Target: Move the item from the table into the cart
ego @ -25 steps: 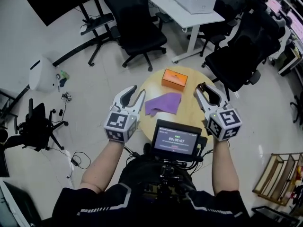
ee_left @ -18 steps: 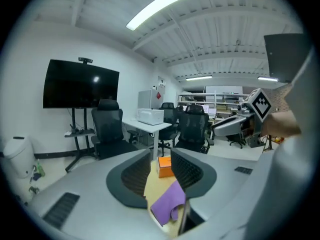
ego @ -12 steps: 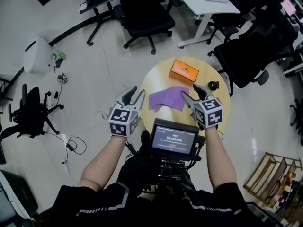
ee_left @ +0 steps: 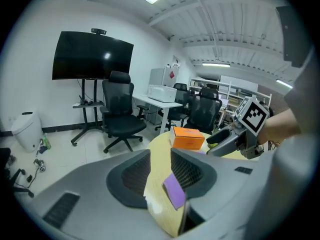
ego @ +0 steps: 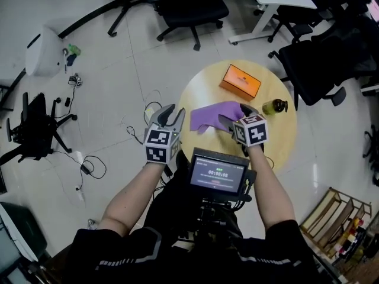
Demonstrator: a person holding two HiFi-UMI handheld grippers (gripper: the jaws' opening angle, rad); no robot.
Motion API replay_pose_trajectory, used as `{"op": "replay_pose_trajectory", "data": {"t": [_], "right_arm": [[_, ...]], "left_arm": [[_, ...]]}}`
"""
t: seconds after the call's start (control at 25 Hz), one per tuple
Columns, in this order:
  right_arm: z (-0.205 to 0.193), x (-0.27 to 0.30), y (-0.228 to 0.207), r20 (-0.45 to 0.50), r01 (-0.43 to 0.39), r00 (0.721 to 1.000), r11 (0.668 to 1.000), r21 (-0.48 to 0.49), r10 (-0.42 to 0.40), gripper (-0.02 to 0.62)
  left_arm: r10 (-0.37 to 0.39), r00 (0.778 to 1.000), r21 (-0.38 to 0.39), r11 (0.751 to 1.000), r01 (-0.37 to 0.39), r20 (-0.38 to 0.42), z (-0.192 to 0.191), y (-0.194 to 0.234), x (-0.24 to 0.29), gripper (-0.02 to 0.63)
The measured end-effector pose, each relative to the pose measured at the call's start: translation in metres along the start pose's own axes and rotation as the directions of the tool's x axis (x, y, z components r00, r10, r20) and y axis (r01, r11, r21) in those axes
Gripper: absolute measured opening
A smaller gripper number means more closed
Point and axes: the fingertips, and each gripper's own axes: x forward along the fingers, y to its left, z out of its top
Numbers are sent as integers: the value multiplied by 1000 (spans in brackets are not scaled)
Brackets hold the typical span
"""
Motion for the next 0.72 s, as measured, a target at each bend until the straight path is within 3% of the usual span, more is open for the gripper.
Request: {"op": "replay_pose_trajectory", "data": {"t": [0.28, 0.56, 0.72], "right_arm": [[-74, 62, -21, -129, -3, 992, 999, 53, 10, 413], [-101, 86, -29, -216, 30, 976, 998, 56, -17, 414], [-100, 97, -28, -188, 69, 980, 997, 23, -63, 411]], "left_arm": [[16, 997, -23, 1000, -18, -73, -63, -1, 36, 143], [18, 996, -27, 999, -20, -90, -73, -8, 39, 143], [14, 996, -34, 999, -17, -88, -79, -5, 42, 138]]}}
